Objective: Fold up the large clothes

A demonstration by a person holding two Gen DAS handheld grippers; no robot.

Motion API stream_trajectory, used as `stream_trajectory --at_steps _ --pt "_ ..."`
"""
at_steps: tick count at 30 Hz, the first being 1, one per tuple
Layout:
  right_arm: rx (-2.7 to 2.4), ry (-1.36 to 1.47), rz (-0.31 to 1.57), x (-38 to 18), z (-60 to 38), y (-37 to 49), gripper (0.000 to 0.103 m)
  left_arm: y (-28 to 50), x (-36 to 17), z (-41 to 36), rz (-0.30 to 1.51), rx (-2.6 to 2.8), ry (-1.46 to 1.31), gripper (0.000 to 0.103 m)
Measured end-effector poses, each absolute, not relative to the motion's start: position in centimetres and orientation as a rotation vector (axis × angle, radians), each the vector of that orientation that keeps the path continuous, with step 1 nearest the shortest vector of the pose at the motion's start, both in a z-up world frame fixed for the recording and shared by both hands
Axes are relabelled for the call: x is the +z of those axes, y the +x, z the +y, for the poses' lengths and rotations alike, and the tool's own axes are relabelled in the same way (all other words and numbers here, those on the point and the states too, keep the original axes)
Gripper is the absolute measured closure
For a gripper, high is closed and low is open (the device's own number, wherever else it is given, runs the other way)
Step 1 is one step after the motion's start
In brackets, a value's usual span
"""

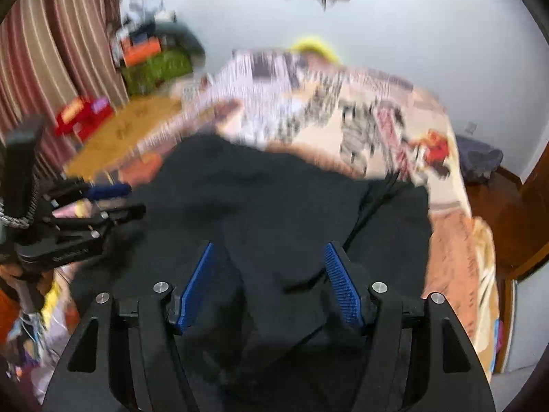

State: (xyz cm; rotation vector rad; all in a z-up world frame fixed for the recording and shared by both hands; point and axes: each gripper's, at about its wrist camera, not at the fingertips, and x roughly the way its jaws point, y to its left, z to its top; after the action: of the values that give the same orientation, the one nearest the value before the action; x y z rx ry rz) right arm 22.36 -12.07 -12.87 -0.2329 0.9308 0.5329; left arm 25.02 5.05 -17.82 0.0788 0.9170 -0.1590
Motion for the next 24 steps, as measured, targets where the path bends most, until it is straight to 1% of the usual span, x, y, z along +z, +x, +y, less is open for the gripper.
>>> stream_trajectory --at_steps 4,6,11,15,18,22,24 --pt "0.497 -0.274 1.081 -18.5 -12.1 22.7 0.041 25.4 -22.4 4.7 1.002 -0.134 0.097 0.05" --pt "0.493 -0.267 1.106 -19.6 -12.6 22.6 0.041 24.7 -22.8 5.3 0.983 -0.136 0.055 0.047" --pt "0.504 -0.246 1.081 -16.9 -14.0 22.6 0.041 24.3 -21.1 7.0 0.986 -0.148 -0.019 0.047" --pt "0.527 -0.198 0.998 -13.3 -15.7 23.0 0.041 23.8 -17.6 10.5 0.888 -0.092 -0.051 0.046" --pt "0.5 -0.177 0.936 -11.2 -17.3 23.8 0.04 24.3 -16.3 14.1 0.857 -0.028 -0.095 0.043" --pt "0.444 -0.115 0.919 -10.3 -19.7 25.9 0.034 26.1 -17.4 18.8 0.901 0.028 -0.206 0.043" --pt "0.405 -0.078 0.942 -10.9 -21.3 27.6 0.034 27.0 -18.8 20.6 0.946 0.006 -0.284 0.043"
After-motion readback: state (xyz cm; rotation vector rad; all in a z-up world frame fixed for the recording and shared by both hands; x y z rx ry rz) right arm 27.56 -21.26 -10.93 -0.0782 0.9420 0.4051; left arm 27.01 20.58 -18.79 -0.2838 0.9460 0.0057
